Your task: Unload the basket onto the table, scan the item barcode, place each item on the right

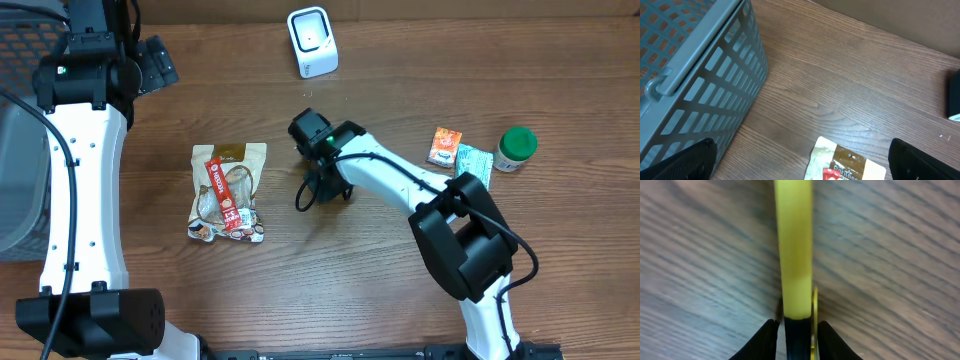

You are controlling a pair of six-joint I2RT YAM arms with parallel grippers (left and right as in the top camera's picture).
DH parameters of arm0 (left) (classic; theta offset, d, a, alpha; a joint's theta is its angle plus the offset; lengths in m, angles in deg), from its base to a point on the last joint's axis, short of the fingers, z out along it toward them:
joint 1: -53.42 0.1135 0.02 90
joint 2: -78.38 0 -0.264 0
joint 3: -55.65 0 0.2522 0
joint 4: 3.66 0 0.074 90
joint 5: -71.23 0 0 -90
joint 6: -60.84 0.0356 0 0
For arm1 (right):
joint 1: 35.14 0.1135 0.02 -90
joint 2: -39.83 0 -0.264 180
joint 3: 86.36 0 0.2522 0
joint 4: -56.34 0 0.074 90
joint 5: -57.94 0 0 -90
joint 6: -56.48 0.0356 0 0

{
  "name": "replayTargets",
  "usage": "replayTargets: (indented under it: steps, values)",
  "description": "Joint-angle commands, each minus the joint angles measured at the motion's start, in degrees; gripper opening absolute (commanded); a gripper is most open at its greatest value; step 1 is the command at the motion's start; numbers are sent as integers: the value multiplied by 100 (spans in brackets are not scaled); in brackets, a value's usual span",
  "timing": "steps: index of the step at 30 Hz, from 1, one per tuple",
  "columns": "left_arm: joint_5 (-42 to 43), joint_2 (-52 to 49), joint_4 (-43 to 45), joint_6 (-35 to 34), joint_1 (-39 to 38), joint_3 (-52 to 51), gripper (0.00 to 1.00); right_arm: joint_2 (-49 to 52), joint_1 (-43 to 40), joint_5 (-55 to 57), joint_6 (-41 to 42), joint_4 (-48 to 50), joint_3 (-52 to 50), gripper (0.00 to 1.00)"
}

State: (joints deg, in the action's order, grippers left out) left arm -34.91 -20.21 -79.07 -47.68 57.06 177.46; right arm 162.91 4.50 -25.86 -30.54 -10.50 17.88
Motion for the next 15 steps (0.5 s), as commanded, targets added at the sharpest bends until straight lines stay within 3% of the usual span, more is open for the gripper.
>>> replayTargets:
  steps: [1,12,15]
  values:
    - [-76,-55,15,-81,-7,44,100,50,105,151,22,90,-125,28]
    - [-76,-55,15,-81,-7,44,100,50,122,358,22,317,-474,27]
    - [-76,-55,15,-81,-7,44,100,50,122,358,22,328,-474,21]
